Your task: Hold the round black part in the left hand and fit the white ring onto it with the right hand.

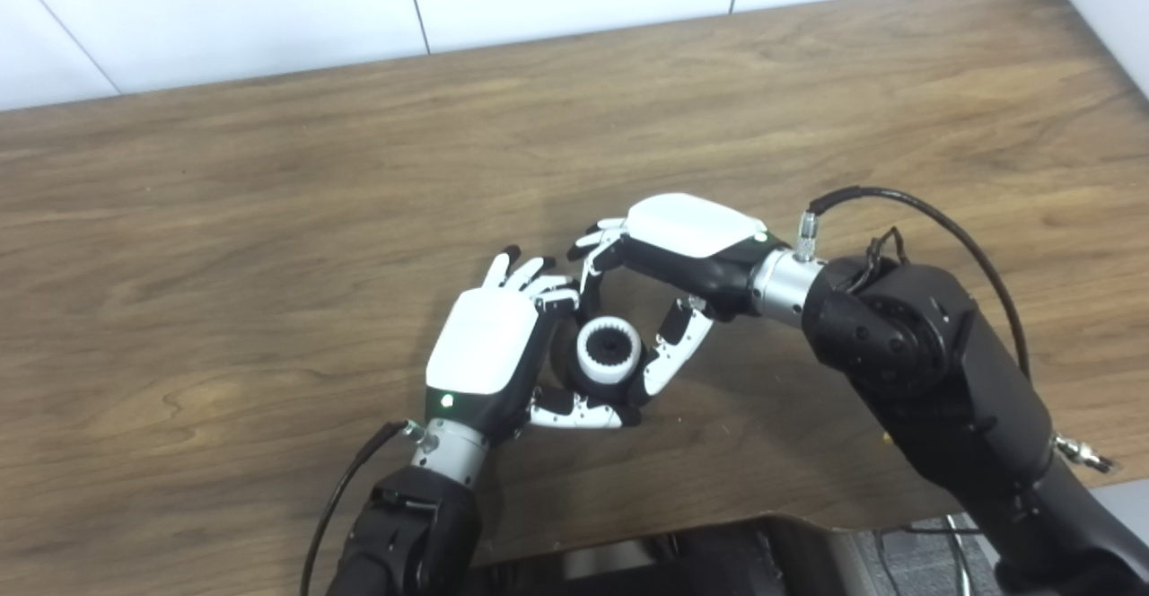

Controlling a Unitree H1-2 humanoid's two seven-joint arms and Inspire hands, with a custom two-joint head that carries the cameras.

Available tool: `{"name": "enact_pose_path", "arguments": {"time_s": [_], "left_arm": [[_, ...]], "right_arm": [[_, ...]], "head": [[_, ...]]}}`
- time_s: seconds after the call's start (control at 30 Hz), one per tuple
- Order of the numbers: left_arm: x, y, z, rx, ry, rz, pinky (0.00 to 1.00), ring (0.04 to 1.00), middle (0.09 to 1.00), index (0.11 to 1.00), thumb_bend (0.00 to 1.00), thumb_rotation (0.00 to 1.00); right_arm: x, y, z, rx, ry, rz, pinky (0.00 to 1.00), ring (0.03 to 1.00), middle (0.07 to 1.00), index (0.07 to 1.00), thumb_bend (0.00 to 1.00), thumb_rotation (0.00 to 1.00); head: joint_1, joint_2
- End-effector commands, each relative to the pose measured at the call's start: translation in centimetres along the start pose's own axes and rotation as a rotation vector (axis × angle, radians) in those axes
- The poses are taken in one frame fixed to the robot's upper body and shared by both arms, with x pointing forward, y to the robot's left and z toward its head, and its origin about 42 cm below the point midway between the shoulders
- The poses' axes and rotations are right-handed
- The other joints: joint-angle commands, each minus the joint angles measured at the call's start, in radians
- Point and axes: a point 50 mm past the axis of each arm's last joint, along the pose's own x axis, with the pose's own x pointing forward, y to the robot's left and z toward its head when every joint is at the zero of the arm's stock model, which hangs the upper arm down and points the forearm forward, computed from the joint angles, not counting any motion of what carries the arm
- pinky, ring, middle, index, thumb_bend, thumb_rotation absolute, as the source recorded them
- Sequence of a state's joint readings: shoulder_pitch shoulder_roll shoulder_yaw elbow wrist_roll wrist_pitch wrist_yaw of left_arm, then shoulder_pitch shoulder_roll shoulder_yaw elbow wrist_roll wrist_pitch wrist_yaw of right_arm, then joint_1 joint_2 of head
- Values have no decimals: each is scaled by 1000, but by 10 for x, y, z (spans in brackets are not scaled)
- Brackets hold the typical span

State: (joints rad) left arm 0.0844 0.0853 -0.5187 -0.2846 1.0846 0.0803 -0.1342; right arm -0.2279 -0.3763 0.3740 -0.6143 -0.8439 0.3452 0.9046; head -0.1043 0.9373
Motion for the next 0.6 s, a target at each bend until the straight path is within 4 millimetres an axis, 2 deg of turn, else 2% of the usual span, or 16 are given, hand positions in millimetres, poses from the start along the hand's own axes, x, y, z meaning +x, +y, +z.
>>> {"name": "enact_pose_path", "arguments": {"time_s": [0.0,0.23,0.4,0.57], "left_arm": [[4,6,8,-1,-28,25,1000,902,771,482,525,55],[4,7,8,0,-29,24,1000,902,769,482,525,56],[4,6,7,0,-27,24,1000,899,768,482,525,56],[4,6,6,5,-27,22,1000,899,768,482,525,56]], "right_arm": [[-3,-11,5,-40,-19,-61,844,955,913,784,988,316],[-6,-17,5,-85,-24,-85,844,988,977,863,1000,377],[-12,-32,3,-105,-17,-108,881,992,978,870,1000,379],[-23,-51,-1,-117,10,-98,871,1000,978,875,1000,373]], "head": [[0,1],[-1,2],[-7,0],[-7,0]]}}
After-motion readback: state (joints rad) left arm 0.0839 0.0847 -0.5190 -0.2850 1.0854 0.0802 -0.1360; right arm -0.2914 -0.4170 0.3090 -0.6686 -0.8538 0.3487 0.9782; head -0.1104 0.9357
